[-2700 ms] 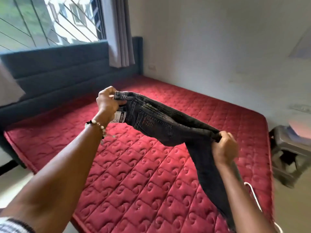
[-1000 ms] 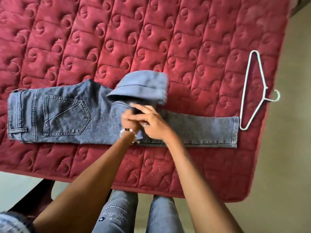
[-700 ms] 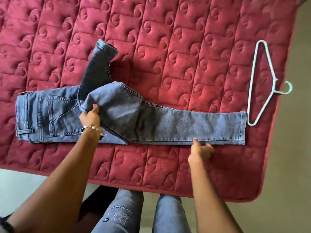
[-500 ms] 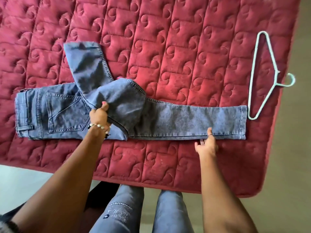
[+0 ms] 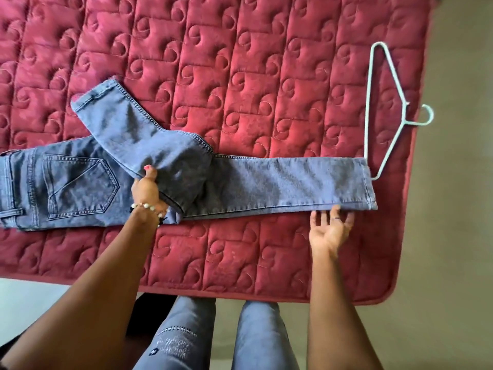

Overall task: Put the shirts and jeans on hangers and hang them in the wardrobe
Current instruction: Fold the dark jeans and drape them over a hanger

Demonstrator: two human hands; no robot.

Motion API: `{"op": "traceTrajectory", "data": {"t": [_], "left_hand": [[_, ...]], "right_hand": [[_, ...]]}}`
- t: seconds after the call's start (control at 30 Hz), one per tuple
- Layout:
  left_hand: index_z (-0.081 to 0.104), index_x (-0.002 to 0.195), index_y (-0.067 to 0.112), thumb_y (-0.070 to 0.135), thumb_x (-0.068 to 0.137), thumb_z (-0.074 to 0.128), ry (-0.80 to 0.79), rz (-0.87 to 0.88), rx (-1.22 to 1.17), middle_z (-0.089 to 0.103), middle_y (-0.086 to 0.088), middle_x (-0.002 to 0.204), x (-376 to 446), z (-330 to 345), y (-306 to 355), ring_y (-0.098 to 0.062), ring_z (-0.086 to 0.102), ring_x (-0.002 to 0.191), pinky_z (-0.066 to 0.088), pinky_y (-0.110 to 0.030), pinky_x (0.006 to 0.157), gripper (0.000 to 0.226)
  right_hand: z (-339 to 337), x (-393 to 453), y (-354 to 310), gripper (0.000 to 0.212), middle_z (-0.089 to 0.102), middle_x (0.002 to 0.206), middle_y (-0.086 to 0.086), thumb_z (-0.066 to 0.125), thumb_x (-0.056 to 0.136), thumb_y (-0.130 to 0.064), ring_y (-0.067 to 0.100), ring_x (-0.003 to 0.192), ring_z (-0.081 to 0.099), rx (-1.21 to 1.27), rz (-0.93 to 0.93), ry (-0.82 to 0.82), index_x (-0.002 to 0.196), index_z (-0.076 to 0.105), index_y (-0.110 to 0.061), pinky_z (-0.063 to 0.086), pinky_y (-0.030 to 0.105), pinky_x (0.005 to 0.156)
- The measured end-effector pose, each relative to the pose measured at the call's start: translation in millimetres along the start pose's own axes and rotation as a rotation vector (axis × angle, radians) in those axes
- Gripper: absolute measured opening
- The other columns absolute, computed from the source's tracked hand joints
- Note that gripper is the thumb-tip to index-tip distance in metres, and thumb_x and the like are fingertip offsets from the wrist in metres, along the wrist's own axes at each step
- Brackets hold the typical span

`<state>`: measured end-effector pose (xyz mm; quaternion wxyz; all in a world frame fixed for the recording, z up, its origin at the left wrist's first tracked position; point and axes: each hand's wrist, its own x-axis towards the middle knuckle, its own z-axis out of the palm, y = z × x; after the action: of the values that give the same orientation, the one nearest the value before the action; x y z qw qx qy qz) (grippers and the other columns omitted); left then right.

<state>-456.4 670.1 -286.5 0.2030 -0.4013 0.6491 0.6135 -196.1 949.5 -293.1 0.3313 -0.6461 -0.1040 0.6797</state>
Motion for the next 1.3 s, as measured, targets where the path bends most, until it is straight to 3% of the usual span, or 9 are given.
{"op": "traceTrajectory", "data": {"t": [0.1,0.27,0.5,0.57,0.67,0.83,0.93,1.13,1.3], "left_hand": [[0.062,0.117,0.011,0.036,0.074,0.072,-0.048,0.003,-0.035,0.069,-0.01,0.112,-6,9,-7,-0.027,0.069,0.096,0.053,-0.052,0.087,0.05],[0.059,0.125,0.007,0.024,0.079,0.07,-0.206,-0.129,-0.171,0.066,-0.017,0.117,-27,21,-15,-0.037,0.064,0.106,0.048,-0.06,0.09,0.05],[0.052,0.13,-0.003,0.007,0.079,0.061,-0.358,-0.089,-0.166,0.057,-0.019,0.129,-74,53,-29,-0.034,0.056,0.119,0.047,-0.044,0.099,0.053],[0.056,0.123,-0.001,0.004,0.082,0.064,-0.323,0.199,0.176,0.06,-0.017,0.122,-89,67,-43,-0.034,0.056,0.116,0.046,-0.045,0.1,0.041],[0.049,0.126,0.011,0.015,0.089,0.057,-0.436,0.898,1.353,0.043,-0.019,0.135,-109,83,-79,-0.037,0.041,0.124,0.037,-0.055,0.101,0.039],[0.01,0.148,0.045,0.025,0.1,0.031,-0.8,1.068,2.156,-0.021,0.001,0.158,-138,99,-136,-0.036,-0.009,0.145,-0.007,-0.071,0.107,0.056],[0.011,0.15,0.037,0.015,0.095,0.037,-0.781,0.887,2.1,-0.02,0.0,0.158,-149,107,-151,-0.03,-0.009,0.146,-0.004,-0.064,0.111,0.064],[0.011,0.149,0.024,0.01,0.087,0.053,-0.755,0.695,1.838,0.017,0.003,0.157,-139,96,-145,-0.021,0.027,0.14,0.038,-0.049,0.105,0.077],[-0.001,0.15,0.03,0.011,0.086,0.054,-0.775,0.773,1.865,0.034,0.0,0.138,-131,103,-136,-0.025,0.042,0.122,0.05,-0.045,0.085,0.086]], "right_hand": [[8,13,-19,0.06,0.057,0.125,-0.006,0.063,0.091,-0.014,0.017,0.105,0.054,0.078,0.019,0.027,0.132,0.032,-0.044,0.047,0.034,0.077],[10,53,-40,0.046,0.067,0.067,-0.013,0.063,0.085,0.0,0.01,0.077,0.054,-0.131,-0.02,0.098,0.121,0.053,-0.028,0.037,0.027,0.062],[-6,56,-30,0.027,0.064,0.104,0.012,0.045,0.085,0.0,0.021,0.077,0.06,-0.234,-0.245,0.441,0.099,0.057,-0.019,0.055,0.042,0.071],[-23,71,-12,0.025,0.069,0.103,0.02,0.052,0.08,-0.004,0.026,0.079,0.062,-0.445,-0.327,0.335,0.087,0.064,-0.024,0.053,0.041,0.075],[-22,46,7,0.011,0.067,0.086,0.008,0.062,0.083,-0.022,0.019,0.072,0.058,-0.739,-0.347,0.045,0.09,0.066,-0.03,0.047,0.038,0.066],[-1,19,15,0.021,0.061,0.101,0.001,0.053,0.097,-0.016,0.004,0.08,0.06,-0.744,-0.284,-0.149,0.116,0.058,-0.009,0.047,0.014,0.067],[19,14,-3,0.023,0.06,0.104,0.0,0.043,0.098,-0.024,0.012,0.09,0.06,-0.306,-0.071,0.088,0.118,0.053,-0.019,0.05,0.034,0.079],[25,22,-42,0.067,0.056,0.13,-0.001,0.03,0.087,-0.075,0.019,0.124,0.05,0.227,0.032,-0.131,0.126,0.054,-0.027,0.036,0.043,0.103],[42,36,-74,0.03,0.07,0.098,0.0,0.068,0.081,0.0,0.013,0.088,0.066,-0.182,-0.251,-0.142,0.111,0.065,-0.006,0.05,0.043,0.095]]}}
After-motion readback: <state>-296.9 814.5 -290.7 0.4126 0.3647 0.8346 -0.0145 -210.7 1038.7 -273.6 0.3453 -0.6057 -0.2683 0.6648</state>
